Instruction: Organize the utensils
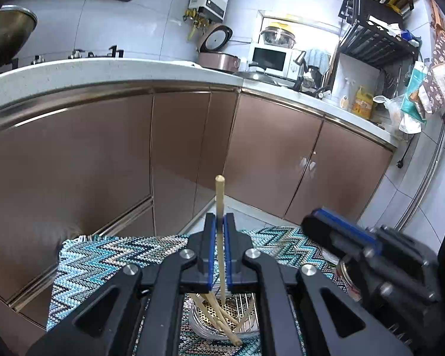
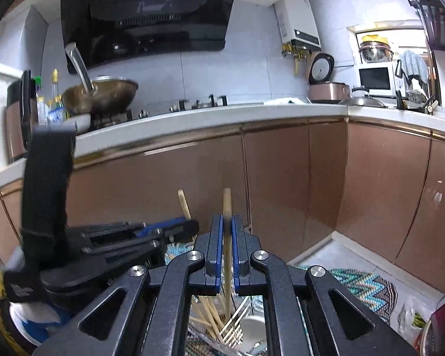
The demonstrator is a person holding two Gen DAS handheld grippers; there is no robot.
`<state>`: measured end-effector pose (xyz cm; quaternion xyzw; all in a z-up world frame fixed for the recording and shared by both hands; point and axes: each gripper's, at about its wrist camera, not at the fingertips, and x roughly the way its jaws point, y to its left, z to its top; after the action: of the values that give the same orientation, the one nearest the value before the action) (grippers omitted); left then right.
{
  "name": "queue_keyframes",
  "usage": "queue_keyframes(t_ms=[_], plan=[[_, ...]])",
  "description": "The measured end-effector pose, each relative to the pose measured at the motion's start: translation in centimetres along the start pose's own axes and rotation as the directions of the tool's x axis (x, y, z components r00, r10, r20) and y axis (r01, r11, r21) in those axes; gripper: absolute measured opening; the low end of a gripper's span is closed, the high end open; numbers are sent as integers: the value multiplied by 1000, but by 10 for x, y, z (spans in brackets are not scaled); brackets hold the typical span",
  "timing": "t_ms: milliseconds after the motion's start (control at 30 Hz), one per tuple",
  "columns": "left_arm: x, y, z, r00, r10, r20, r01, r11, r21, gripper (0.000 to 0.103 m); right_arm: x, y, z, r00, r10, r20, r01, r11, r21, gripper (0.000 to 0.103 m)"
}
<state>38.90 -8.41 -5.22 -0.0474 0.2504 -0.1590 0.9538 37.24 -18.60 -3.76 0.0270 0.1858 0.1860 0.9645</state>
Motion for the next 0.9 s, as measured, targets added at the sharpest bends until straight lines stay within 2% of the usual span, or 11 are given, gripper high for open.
queue_keyframes(t_ms=[33, 100, 300, 367, 433, 567, 633, 700, 800, 900], plan=[[-3, -1, 0, 1000, 7, 7, -7, 1000, 5, 7, 0, 0, -2, 1000, -3, -4, 3, 1000, 4, 12], [-9, -1, 1, 1000, 17, 19, -17, 1000, 7, 7, -4, -1, -6, 1000, -12, -5, 12, 1000, 12, 27], [-37, 7, 5, 999, 34, 43, -32, 999, -33, 9, -33, -1, -4, 998, -58, 25, 57, 998, 37, 34], [-53, 8, 6, 997, 41, 60, -38, 998, -40, 16, -46, 1, -3, 996, -80, 36, 79, 996, 38, 37], [-67, 7, 6, 996, 42, 79, -38, 998, -44, 34, -60, 4, -2, 993, -103, 49, 101, 994, 37, 40], [-111, -2, 4, 986, 75, 148, -73, 997, -18, 48, -97, 11, 5, 983, -154, 96, 149, 988, 50, 53], [-130, -6, 3, 980, 95, 176, -96, 995, -3, 59, -117, 17, 8, 973, -198, 119, 194, 980, 42, 61], [-154, -13, 0, 968, 133, 214, -139, 990, 11, 64, -137, 24, 10, 959, -249, 139, 247, 969, 31, 74], [-185, -23, -6, 950, 175, 258, -188, 982, 27, 71, -164, 31, 11, 942, -293, 165, 292, 956, 31, 85], [-208, -33, -12, 941, 198, 274, -220, 974, 51, 72, -190, 40, 10, 917, -353, 187, 352, 935, 36, 94]])
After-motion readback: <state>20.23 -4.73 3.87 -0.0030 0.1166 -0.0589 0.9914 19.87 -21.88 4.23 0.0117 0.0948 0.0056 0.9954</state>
